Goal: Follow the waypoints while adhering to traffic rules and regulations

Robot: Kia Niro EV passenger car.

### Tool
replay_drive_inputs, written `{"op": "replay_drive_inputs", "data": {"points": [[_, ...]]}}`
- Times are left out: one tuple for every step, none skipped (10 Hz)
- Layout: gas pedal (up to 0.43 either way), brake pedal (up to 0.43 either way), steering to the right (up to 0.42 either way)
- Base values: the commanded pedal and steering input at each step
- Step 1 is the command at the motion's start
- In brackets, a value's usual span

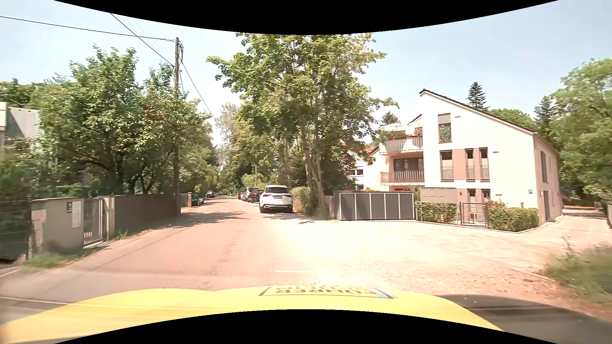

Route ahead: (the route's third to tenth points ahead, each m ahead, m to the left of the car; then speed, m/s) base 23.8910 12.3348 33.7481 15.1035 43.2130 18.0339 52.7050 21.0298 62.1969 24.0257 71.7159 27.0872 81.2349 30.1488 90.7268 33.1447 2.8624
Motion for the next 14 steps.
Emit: {"op": "replay_drive_inputs", "data": {"points": [[0.240, 0.000, -0.557], [0.240, 0.000, -0.535], [0.240, 0.000, -0.508], [0.220, 0.000, -0.464], [0.189, 0.000, -0.415], [0.189, 0.000, -0.336], [0.177, 0.000, -0.234], [0.177, 0.000, -0.169], [0.169, 0.000, -0.095], [0.157, 0.000, -0.046], [0.157, 0.000, -0.013], [0.157, 0.000, -0.003], [0.150, 0.000, -0.005], [0.138, 0.000, -0.005]]}}
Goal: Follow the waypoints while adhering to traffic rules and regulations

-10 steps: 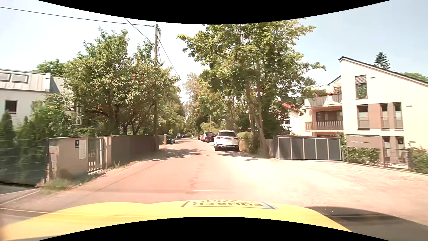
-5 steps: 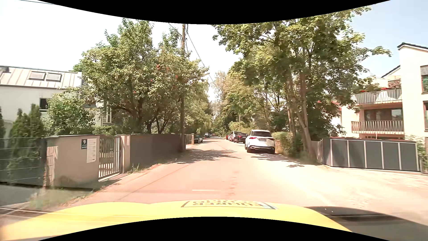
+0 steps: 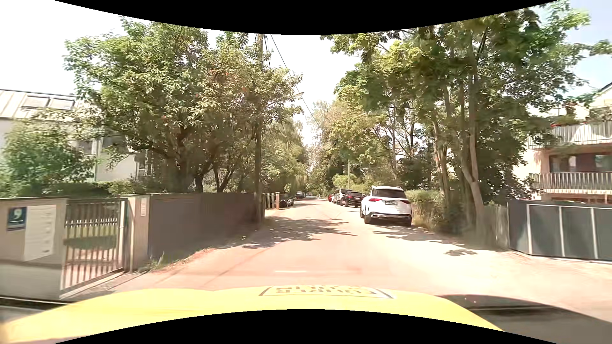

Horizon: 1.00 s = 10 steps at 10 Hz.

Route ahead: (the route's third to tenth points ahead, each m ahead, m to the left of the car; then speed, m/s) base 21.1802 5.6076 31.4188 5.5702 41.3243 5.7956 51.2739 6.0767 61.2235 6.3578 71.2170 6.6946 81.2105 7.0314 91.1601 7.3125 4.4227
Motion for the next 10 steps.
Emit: {"op": "replay_drive_inputs", "data": {"points": [[0.138, 0.000, -0.004], [0.130, 0.000, -0.004], [0.118, 0.000, -0.004], [0.118, 0.000, -0.003], [0.098, 0.000, 0.005], [0.098, 0.000, 0.012], [0.098, 0.000, 0.011], [0.098, 0.000, 0.006], [0.098, 0.000, 0.002], [0.098, 0.000, 0.002]]}}
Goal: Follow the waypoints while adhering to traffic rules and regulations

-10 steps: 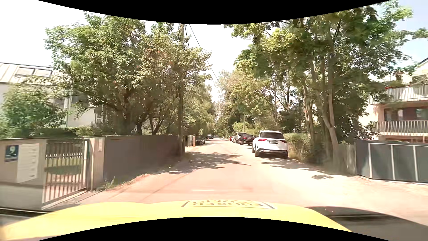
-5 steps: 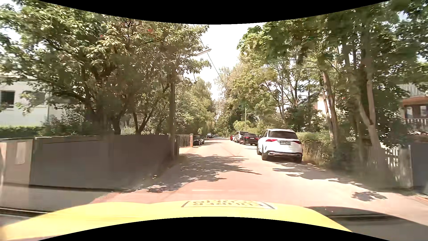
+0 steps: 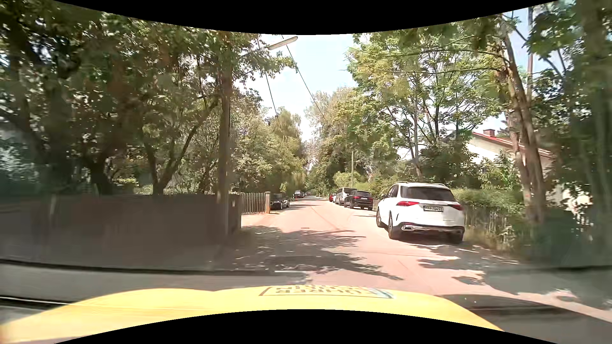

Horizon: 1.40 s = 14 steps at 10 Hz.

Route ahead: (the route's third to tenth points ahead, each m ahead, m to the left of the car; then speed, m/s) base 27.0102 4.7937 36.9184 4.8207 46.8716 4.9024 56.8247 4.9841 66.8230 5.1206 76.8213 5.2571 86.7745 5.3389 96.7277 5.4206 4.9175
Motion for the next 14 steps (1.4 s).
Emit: {"op": "replay_drive_inputs", "data": {"points": [[0.098, 0.000, 0.002], [0.098, 0.000, 0.002], [0.098, 0.000, 0.002], [0.110, 0.000, 0.002], [0.110, 0.000, 0.004], [0.110, 0.000, 0.004], [0.110, 0.000, 0.004], [0.118, 0.000, 0.004], [0.110, 0.000, 0.004], [0.110, 0.000, 0.008], [0.118, 0.000, 0.013], [0.118, 0.000, 0.013], [0.118, 0.000, 0.013], [0.118, 0.000, 0.014]]}}
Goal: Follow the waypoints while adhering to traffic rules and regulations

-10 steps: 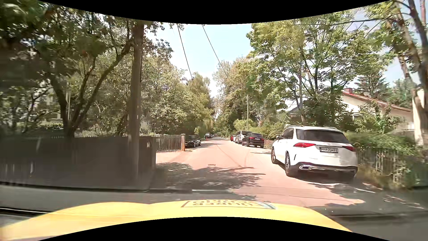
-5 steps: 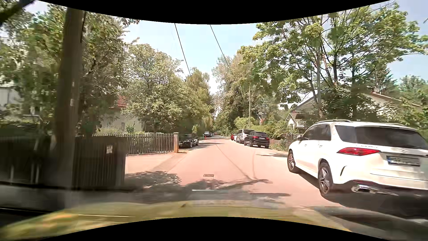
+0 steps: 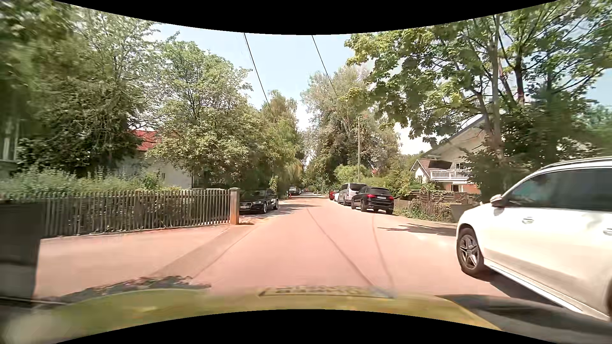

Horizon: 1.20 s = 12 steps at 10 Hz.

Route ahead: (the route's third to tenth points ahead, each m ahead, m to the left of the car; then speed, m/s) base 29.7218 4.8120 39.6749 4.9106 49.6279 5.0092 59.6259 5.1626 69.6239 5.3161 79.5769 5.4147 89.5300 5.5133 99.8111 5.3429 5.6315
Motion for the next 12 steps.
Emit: {"op": "replay_drive_inputs", "data": {"points": [[0.138, 0.000, 0.014], [0.138, 0.000, 0.014], [0.138, 0.000, 0.014], [0.138, 0.000, 0.014], [0.138, 0.000, 0.015], [0.130, 0.000, 0.016], [0.130, 0.000, 0.016], [0.130, 0.000, 0.016], [0.130, 0.000, 0.015], [0.110, 0.000, 0.015], [0.110, 0.000, 0.015], [0.110, 0.000, 0.014]]}}
